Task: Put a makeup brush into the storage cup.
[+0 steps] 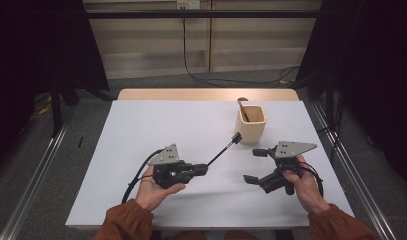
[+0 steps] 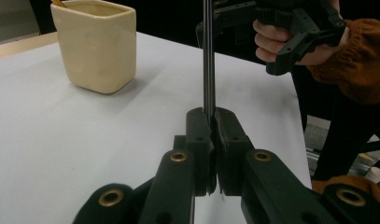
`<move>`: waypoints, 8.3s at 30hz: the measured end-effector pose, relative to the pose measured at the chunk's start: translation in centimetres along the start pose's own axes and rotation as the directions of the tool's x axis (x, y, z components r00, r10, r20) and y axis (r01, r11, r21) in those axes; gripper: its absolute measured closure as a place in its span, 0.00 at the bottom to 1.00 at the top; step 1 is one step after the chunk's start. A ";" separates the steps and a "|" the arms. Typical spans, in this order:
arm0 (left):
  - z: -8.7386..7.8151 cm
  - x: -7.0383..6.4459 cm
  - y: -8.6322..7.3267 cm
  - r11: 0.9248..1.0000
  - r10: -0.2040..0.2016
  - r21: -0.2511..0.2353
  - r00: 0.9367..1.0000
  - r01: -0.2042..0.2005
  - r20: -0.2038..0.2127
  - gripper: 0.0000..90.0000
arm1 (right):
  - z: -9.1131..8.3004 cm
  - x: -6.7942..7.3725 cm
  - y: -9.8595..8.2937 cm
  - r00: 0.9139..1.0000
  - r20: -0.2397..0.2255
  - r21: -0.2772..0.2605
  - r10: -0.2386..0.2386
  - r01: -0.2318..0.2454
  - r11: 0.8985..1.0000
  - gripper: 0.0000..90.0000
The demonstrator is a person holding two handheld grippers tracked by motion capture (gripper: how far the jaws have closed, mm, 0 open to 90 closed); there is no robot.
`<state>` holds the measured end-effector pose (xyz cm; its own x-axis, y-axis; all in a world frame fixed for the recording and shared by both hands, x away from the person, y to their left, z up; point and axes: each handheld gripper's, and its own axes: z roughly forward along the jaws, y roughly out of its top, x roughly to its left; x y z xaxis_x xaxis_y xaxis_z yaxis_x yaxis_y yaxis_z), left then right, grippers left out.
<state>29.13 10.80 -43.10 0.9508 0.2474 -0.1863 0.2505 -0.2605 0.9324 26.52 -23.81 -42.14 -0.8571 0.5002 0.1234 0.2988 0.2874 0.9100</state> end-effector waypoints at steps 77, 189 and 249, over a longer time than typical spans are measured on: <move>1.8 -0.9 -0.8 0.999 0.047 -0.025 0.999 -0.046 0.024 0.93 | 2.4 -0.4 4.2 0.956 -0.291 -0.146 0.037 -0.082 0.986 0.93; -8.7 -2.2 -4.4 0.992 -0.049 -0.125 0.905 -0.005 -0.423 0.03 | -4.8 -7.3 9.0 0.991 0.046 -0.105 0.128 -0.123 0.987 0.95; -9.2 -1.8 -4.4 0.993 -0.037 -0.120 0.897 -0.018 -0.441 0.03 | -3.7 -13.4 11.3 0.945 0.293 0.052 0.145 -0.167 0.985 0.95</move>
<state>24.60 20.13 -44.03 0.7631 0.6430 -0.0652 0.2098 -0.1511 0.9660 39.81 -30.25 -32.03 -0.6437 0.7537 0.1326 0.4592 0.2418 0.8548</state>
